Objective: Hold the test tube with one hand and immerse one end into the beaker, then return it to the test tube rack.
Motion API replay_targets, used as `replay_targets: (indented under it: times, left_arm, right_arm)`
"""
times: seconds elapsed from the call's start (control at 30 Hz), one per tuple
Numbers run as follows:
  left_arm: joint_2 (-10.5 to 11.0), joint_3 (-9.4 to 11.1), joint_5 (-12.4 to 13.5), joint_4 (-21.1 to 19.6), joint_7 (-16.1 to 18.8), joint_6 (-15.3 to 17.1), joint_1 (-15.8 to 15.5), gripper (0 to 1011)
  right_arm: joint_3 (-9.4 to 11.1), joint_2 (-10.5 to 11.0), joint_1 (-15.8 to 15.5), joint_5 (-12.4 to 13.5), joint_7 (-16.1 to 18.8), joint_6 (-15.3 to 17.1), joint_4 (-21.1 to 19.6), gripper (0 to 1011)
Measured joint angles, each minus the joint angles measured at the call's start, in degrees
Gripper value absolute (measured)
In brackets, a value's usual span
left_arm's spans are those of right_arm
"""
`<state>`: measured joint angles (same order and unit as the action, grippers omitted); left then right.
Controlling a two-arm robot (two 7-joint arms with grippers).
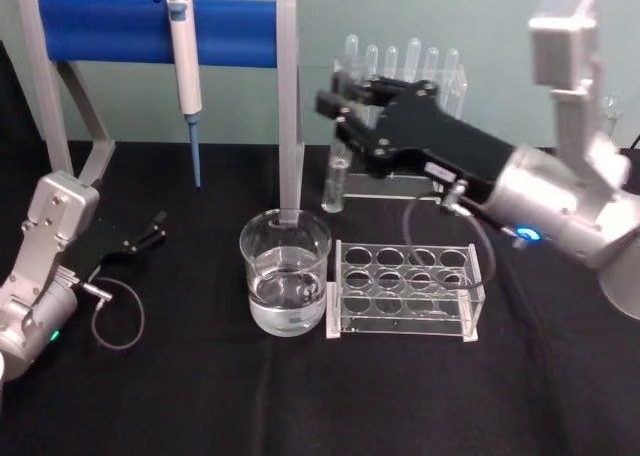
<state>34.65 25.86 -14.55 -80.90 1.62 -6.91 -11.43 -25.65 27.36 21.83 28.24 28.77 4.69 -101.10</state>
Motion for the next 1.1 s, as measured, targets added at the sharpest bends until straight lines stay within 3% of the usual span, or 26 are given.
replay_targets:
  times: [0.23, 0.37, 0.67, 1.1]
  left_arm:
    - [0.0, 0.0, 0.0, 0.0, 0.0, 0.0, 0.0, 1000]
    - [0.0, 0.0, 0.0, 0.0, 0.0, 0.0, 0.0, 1000]
    - [0.0, 0.0, 0.0, 0.0, 0.0, 0.0, 0.0, 1000]
    - [0.0, 0.0, 0.0, 0.0, 0.0, 0.0, 0.0, 1000]
  right_arm:
    - [4.2, 5.3, -6.7, 2.3, -2.2, 0.3, -4.0, 225]
    - [4.5, 6.5, -8.7, 2.1, -2.2, -0.5, -3.5, 225]
    - [3.0, 5.3, -9.1, 0.1, -1.0, -3.6, 1.5, 225]
    - [1.9, 3.5, -7.5, -2.8, -0.9, -3.4, 5.2, 225]
